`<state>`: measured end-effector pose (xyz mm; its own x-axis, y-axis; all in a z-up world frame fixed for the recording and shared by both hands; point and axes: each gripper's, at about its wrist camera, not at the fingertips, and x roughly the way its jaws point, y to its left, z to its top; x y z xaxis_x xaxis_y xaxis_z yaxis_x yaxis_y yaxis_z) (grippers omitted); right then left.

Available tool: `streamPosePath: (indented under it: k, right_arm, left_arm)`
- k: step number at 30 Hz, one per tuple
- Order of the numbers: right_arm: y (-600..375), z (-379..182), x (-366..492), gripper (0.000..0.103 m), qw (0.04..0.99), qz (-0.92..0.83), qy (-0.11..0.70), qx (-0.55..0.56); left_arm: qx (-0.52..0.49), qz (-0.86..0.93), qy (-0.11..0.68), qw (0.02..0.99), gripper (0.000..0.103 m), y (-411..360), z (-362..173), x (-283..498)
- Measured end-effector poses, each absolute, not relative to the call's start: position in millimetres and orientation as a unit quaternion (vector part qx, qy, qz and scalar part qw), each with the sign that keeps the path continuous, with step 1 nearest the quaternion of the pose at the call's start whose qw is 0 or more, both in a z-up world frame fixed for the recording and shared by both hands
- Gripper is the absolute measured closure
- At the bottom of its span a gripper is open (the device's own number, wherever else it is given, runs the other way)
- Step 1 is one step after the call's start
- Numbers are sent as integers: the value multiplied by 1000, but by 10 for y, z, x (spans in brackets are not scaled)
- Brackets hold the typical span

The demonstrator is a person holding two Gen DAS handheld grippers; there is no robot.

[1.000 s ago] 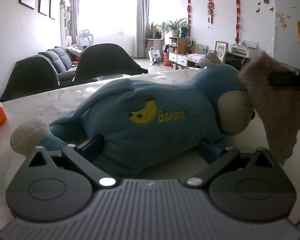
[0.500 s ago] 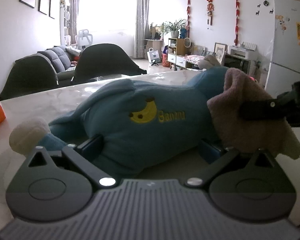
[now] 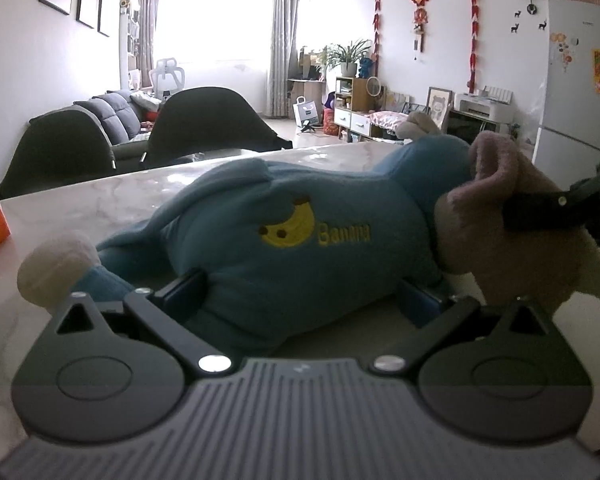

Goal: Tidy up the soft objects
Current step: 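Rub the towel over the plush head and ear with the left gripper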

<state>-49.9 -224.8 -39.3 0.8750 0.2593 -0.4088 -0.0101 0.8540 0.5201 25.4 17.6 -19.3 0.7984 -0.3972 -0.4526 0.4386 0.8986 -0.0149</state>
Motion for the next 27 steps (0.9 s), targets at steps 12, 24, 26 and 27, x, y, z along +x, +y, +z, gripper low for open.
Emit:
streamPosePath:
  k: [12, 24, 26, 27]
  right_arm:
    - [-2337, -395, -507, 76, 933, 68, 237, 262]
    - [-2496, -392, -562, 75, 939, 25, 229, 254]
    - [-2523, -395, -564, 75, 942, 6, 228, 245]
    - [-2543, -403, -562, 75, 944, -7, 228, 239]
  left_arm:
    - [45, -220, 229, 947, 1, 162, -185, 243]
    - [40, -222, 228, 947, 1, 181, -184, 245]
    - [39, -223, 228, 947, 1, 190, -182, 250]
    - [39, -223, 228, 947, 1, 190, -182, 250]
